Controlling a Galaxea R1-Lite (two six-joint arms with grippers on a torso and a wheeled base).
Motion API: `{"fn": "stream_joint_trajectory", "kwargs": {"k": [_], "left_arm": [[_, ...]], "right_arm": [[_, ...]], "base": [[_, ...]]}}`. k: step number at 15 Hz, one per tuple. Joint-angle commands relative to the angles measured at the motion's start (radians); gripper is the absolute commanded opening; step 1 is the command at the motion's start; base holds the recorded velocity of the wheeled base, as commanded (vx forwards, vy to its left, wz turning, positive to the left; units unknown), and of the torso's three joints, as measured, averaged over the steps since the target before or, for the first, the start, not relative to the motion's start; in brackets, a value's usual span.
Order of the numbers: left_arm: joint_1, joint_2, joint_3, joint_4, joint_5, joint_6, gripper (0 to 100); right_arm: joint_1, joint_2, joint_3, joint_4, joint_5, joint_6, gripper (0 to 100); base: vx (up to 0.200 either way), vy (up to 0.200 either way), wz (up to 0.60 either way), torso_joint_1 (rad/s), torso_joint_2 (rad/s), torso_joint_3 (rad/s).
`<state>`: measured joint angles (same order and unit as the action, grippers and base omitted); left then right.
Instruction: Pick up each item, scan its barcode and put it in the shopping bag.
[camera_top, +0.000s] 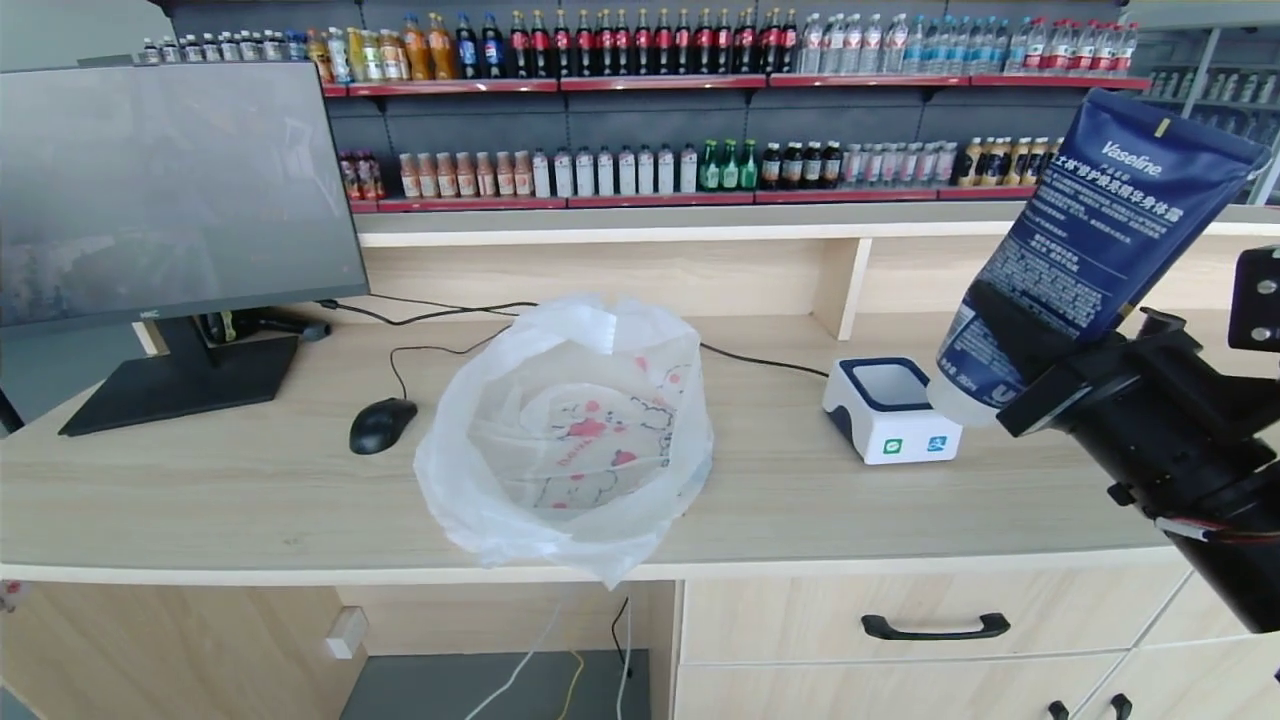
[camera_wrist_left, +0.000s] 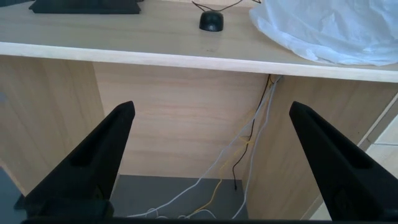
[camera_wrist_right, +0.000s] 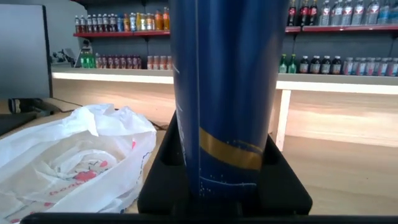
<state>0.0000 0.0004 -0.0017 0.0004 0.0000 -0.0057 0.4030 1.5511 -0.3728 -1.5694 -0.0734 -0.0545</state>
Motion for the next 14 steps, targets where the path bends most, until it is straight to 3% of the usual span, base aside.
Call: {"fn": "stream_joint_trajectory", "kwargs": {"k": [1, 3, 8, 14], "left_arm": [[0.000, 0.000, 0.000, 0.001, 0.000, 0.000, 100], [0.002, 0.000, 0.000, 0.003, 0.000, 0.000, 100], [0.002, 0.001, 0.000, 0.003, 0.000, -0.002, 100], [0.000, 0.000, 0.000, 0.001, -0.002, 0.006, 100]], "right_arm": [[0.000, -0.017, 0.009, -0.001, 0.000, -0.002, 0], [0.000, -0.020, 0.018, -0.001, 0.000, -0.004, 0], [-0.018, -0.051, 0.043, -0.001, 0.000, -0.008, 0], [-0.029, -0.065, 0.068, -0.001, 0.018, -0.097, 0]], "base": [[0.000, 0.000, 0.00, 0.000, 0.00, 0.000], [0.000, 0.000, 0.00, 0.000, 0.00, 0.000], [0.200, 0.000, 0.00, -0.004, 0.00, 0.002], [0.000, 0.000, 0.00, 0.000, 0.00, 0.000]]}}
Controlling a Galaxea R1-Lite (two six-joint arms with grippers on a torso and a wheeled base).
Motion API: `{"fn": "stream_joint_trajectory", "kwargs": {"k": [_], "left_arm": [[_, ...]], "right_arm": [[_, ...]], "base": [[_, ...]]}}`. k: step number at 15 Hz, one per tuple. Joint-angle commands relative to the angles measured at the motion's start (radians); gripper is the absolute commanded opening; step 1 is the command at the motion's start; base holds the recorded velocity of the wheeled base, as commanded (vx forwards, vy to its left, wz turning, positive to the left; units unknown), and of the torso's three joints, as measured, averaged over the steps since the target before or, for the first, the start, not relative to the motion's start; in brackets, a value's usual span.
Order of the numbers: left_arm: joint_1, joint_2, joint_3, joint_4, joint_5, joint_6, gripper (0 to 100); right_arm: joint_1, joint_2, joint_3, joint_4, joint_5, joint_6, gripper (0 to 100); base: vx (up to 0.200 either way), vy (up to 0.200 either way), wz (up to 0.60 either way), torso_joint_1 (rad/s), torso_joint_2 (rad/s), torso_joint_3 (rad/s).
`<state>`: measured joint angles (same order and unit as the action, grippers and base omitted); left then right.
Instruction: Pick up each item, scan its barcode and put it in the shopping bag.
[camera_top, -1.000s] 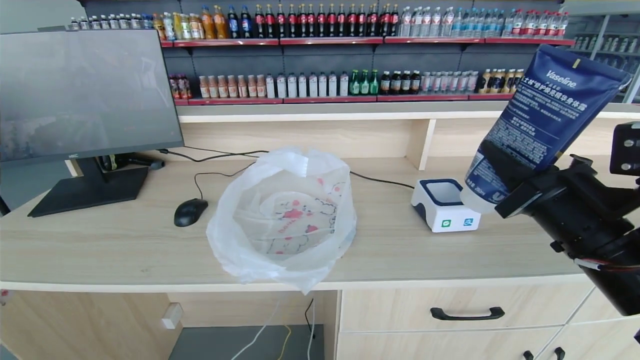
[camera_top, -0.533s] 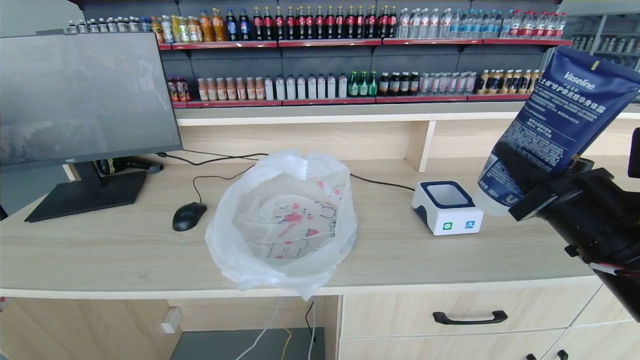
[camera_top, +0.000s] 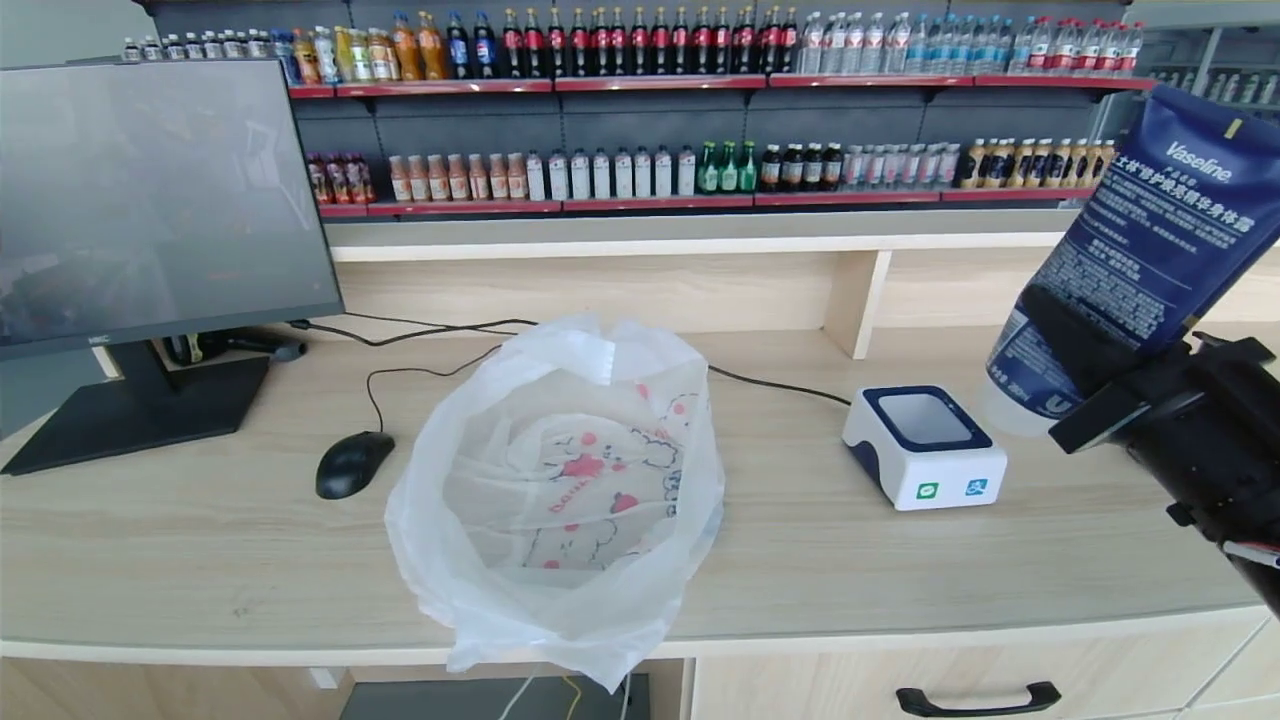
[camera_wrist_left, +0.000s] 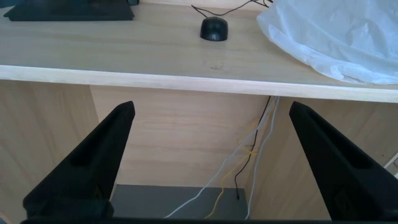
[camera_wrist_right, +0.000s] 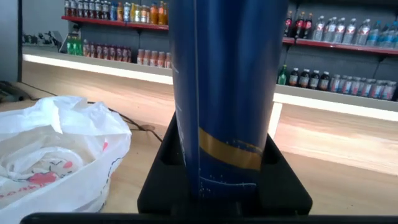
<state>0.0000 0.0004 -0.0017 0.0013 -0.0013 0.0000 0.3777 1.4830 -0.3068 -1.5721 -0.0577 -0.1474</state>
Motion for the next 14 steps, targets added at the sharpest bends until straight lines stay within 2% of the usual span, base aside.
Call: {"fn": "stream_joint_trajectory", "kwargs": {"k": [1, 3, 7, 9, 12, 14], "left_arm": [[0.000, 0.000, 0.000, 0.000, 0.000, 0.000, 100], [0.000, 0.000, 0.000, 0.000, 0.000, 0.000, 100], [0.000, 0.000, 0.000, 0.000, 0.001, 0.000, 100], [0.002, 0.000, 0.000, 0.000, 0.000, 0.000, 100], [0.000, 0.000, 0.000, 0.000, 0.000, 0.000, 100], [0.000, 0.000, 0.000, 0.000, 0.000, 0.000, 100]], "right_arm": [[-0.003, 0.010, 0.006, 0.001, 0.018, -0.027, 0], [-0.003, 0.071, 0.020, 0.001, 0.075, -0.115, 0], [-0.023, 0.171, -0.023, 0.001, 0.102, -0.250, 0], [-0.068, 0.186, -0.025, 0.001, 0.168, -0.316, 0], [-0.214, 0.198, -0.040, 0.001, 0.289, -0.443, 0], [-0.275, 0.220, -0.095, 0.001, 0.423, -0.497, 0]], "base": [[0.000, 0.000, 0.00, 0.000, 0.00, 0.000], [0.000, 0.000, 0.00, 0.000, 0.00, 0.000], [0.000, 0.000, 0.00, 0.000, 0.00, 0.000], [0.000, 0.000, 0.00, 0.000, 0.00, 0.000], [0.000, 0.000, 0.00, 0.000, 0.00, 0.000], [0.000, 0.000, 0.00, 0.000, 0.00, 0.000]]}}
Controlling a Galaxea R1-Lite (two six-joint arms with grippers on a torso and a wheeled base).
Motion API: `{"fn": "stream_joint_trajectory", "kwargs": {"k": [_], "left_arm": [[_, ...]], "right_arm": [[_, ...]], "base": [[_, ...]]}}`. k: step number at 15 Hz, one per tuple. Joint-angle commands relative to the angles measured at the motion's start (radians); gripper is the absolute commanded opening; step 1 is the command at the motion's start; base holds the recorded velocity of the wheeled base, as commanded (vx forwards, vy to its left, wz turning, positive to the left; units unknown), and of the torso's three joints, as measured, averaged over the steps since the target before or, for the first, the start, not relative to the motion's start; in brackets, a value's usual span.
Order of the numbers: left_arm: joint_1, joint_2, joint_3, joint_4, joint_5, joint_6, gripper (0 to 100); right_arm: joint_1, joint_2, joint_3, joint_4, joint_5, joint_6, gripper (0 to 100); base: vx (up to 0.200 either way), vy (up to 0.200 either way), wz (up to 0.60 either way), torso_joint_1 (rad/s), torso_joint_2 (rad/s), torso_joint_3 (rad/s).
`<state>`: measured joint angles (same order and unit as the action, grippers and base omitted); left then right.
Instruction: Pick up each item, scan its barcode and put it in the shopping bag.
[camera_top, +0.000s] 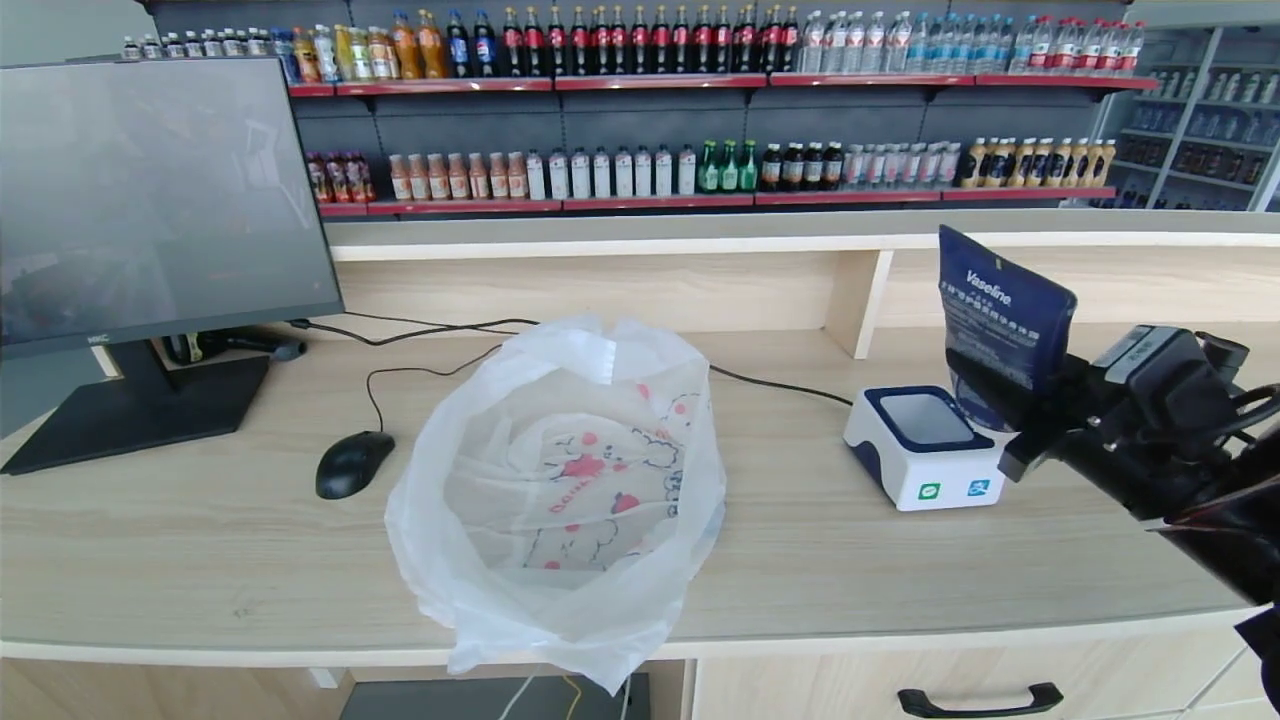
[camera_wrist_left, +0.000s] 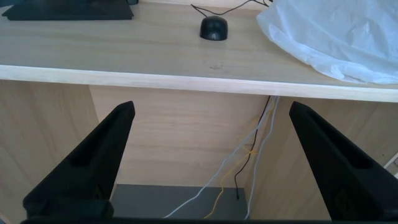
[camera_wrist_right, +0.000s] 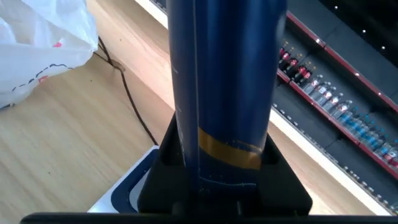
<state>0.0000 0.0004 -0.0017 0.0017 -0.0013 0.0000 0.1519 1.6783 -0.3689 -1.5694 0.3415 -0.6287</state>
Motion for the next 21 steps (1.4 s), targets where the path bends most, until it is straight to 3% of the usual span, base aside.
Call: {"fn": "stream_joint_trajectory", "kwargs": {"k": [1, 6, 18, 21], "left_arm": [[0.000, 0.000, 0.000, 0.000, 0.000, 0.000, 100], [0.000, 0.000, 0.000, 0.000, 0.000, 0.000, 100], [0.000, 0.000, 0.000, 0.000, 0.000, 0.000, 100], [0.000, 0.000, 0.000, 0.000, 0.000, 0.000, 100]], "right_arm": [[-0.068, 0.037, -0.061, -0.001, 0.071, -0.039, 0], [-0.160, 0.121, -0.136, -0.001, 0.278, -0.143, 0], [-0.164, 0.199, -0.263, -0.001, 0.455, -0.315, 0], [-0.167, 0.212, -0.265, -0.001, 0.545, -0.333, 0]], "base": [[0.000, 0.000, 0.00, 0.000, 0.00, 0.000], [0.000, 0.000, 0.00, 0.000, 0.00, 0.000], [0.000, 0.000, 0.00, 0.000, 0.00, 0.000], [0.000, 0.000, 0.00, 0.000, 0.00, 0.000]]}}
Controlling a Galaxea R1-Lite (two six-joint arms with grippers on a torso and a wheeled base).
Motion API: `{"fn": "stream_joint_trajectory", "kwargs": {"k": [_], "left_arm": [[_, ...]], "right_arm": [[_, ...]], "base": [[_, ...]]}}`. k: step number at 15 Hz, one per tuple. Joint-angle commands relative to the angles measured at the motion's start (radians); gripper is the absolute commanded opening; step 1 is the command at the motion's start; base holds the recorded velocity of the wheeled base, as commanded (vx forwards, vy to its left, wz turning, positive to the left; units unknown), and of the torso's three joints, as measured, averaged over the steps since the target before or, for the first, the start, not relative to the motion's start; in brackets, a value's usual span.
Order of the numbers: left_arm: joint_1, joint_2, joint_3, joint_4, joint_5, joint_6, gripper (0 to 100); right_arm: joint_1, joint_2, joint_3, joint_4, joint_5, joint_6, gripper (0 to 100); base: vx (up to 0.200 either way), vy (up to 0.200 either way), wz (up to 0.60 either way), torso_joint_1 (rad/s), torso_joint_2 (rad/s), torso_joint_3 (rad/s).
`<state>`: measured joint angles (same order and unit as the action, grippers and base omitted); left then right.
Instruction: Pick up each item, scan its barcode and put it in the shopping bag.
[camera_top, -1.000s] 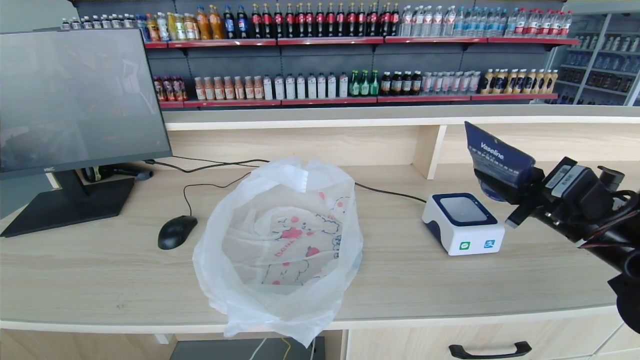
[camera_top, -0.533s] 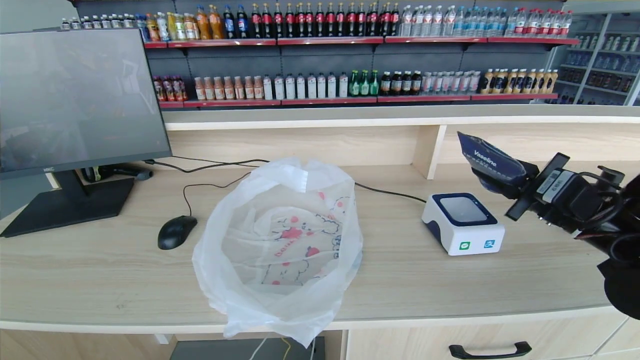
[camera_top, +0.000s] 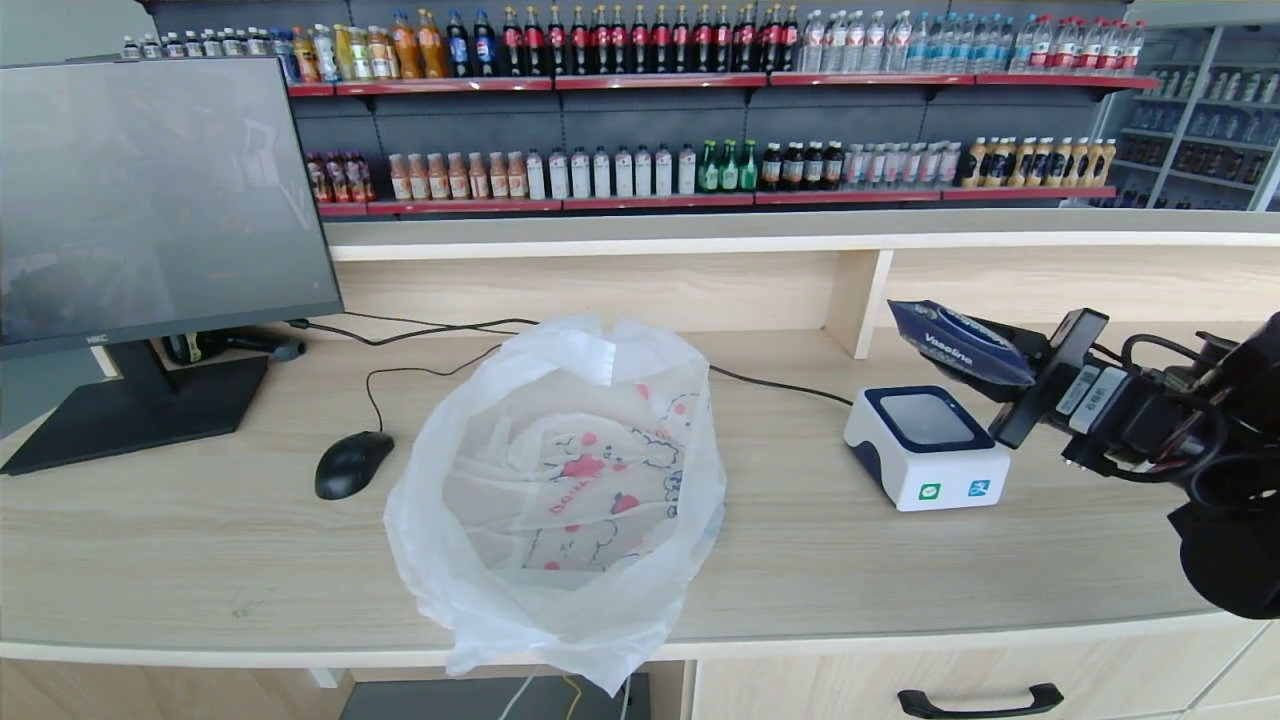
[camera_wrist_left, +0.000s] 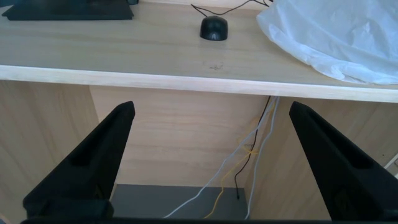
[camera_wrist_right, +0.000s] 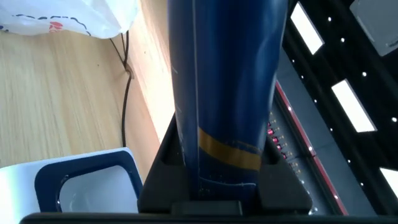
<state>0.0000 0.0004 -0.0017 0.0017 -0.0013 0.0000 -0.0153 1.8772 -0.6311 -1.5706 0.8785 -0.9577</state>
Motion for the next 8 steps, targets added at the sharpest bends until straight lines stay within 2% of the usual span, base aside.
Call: {"fn": "stream_joint_trajectory", "kwargs": {"k": [1, 8], "left_arm": [[0.000, 0.000, 0.000, 0.000, 0.000, 0.000, 100], [0.000, 0.000, 0.000, 0.000, 0.000, 0.000, 100]], "right_arm": [[-0.003, 0.020, -0.004, 0.000, 0.028, -0.016, 0], [-0.009, 0.033, -0.009, 0.000, 0.060, -0.055, 0]], "base": [[0.000, 0.000, 0.00, 0.000, 0.00, 0.000], [0.000, 0.000, 0.00, 0.000, 0.00, 0.000]]}}
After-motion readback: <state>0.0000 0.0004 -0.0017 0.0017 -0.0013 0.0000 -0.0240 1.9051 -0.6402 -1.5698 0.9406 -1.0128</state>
